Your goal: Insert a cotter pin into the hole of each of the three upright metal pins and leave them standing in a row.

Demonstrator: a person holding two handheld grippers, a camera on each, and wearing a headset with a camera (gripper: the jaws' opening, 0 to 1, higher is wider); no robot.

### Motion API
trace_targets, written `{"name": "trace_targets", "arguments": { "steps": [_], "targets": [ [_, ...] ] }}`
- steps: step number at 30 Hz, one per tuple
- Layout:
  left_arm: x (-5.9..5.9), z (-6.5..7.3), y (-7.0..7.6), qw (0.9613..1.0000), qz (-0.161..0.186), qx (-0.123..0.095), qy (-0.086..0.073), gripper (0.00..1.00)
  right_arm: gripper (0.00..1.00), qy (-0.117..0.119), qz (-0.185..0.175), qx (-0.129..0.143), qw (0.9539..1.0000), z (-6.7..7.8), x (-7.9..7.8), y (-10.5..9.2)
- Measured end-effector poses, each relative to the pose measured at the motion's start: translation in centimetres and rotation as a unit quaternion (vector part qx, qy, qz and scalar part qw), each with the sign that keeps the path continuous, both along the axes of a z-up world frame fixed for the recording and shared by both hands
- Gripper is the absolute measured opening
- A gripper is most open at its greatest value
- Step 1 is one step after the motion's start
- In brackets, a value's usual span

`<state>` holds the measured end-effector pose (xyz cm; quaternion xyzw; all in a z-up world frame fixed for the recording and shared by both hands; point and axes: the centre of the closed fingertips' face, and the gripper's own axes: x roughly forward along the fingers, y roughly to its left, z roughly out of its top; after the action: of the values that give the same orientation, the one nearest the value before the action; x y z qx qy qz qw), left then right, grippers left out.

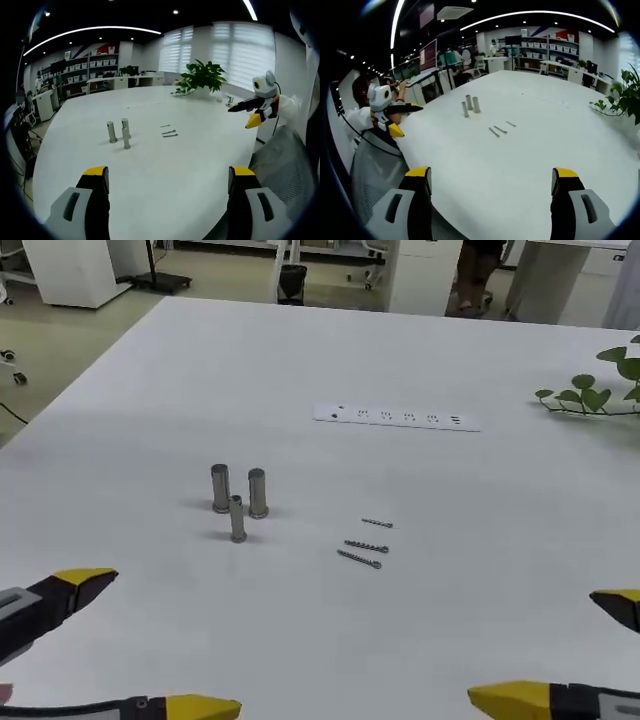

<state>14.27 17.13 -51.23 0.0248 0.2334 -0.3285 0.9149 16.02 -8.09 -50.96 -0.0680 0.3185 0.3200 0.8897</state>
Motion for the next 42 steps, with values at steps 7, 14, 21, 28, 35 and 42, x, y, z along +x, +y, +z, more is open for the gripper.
{"name": "trace_targets", "arguments": {
  "steps": [7, 14, 21, 28, 35, 42],
  "targets": [
    [1.1, 0.2, 0.6, 0.9999, 0.011, -0.004, -0.007, 0.99, 0.98, -0.003, -0.009, -0.002, 0.9999, 0.1, 0.2, -0.6],
    [1.9, 0.1, 1.1, 0.9999, 0.010, 0.009, -0.008, 0.99, 0.98, -0.001, -0.016, -0.003, 0.9999, 0.0, 0.1, -0.8],
    [3.2, 0.1, 1.2, 0.9998, 0.005, 0.017, -0.008, 0.99, 0.98, 0.002, -0.016, -0.006, 0.9999, -0.2, 0.3, -0.7],
    [4.7, -0.8, 1.2, 0.9994, -0.006, 0.034, 0.005, 0.94, 0.98, 0.006, -0.015, -0.005, 0.9999, -0.4, 0.3, -0.5],
    [6.5, -1.1, 0.7, 0.9994, -0.017, 0.031, 0.000, 0.94, 0.98, 0.012, -0.016, -0.002, 0.9998, -0.7, 0.2, -0.2],
    [8.5, -2.0, 0.4, 0.9987, -0.026, 0.044, -0.003, 0.89, 0.98, 0.020, -0.019, -0.004, 0.9996, -1.1, 0.2, -0.3]
  ]
}}
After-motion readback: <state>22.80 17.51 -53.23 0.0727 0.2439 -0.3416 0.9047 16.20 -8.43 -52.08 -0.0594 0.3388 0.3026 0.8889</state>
